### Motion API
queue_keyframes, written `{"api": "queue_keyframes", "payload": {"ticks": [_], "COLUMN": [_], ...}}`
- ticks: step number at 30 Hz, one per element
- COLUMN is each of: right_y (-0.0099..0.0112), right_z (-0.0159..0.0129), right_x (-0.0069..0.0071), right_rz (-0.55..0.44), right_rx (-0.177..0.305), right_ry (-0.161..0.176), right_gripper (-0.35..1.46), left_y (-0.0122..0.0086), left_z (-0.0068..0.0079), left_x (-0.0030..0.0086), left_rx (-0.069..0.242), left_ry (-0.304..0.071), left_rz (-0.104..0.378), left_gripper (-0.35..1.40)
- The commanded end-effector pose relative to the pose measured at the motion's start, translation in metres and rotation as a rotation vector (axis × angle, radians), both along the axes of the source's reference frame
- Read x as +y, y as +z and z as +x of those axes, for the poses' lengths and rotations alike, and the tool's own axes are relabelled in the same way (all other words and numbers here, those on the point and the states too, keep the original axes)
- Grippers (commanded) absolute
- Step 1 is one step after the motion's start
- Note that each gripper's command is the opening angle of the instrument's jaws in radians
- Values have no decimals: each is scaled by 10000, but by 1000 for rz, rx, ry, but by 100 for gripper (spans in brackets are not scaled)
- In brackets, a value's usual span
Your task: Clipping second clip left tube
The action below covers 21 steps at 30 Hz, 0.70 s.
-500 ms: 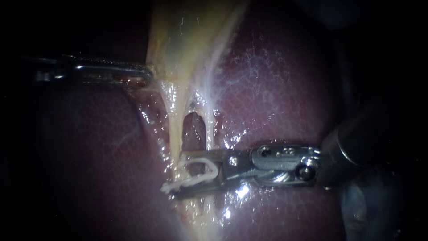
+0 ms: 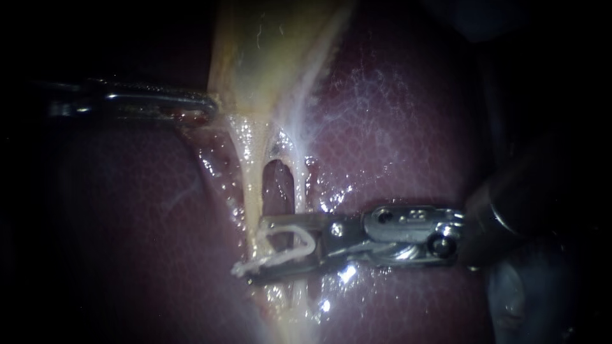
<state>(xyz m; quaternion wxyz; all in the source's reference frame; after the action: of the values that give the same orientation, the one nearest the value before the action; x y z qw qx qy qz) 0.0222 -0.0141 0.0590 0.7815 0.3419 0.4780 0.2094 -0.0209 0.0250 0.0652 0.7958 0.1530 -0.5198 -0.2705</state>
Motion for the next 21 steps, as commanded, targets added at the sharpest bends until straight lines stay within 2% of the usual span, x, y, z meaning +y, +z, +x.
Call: {"api": "queue_keyframes", "payload": {"ticks": [1,5,10,17,21], "right_y": [-4,-22,-32,-15,-1], "right_z": [-2,-13,-26,-31,-31], "right_x": [2,13,22,23,21], "right_rz": [0,5,10,10,54], "right_rx": [0,1,3,12,16], "right_ry": [6,21,32,42,52], "right_gripper": [50,50,50,50,50], "left_y": [0,0,-1,-3,-3], "left_z": [1,5,9,11,12], "left_x": [1,3,6,6,6], "left_rx": [-1,-3,-5,-8,-8], "left_ry": [1,3,5,8,9], "left_rz": [0,2,4,6,6], "left_gripper": [-35,-35,-35,-35,-35]}}
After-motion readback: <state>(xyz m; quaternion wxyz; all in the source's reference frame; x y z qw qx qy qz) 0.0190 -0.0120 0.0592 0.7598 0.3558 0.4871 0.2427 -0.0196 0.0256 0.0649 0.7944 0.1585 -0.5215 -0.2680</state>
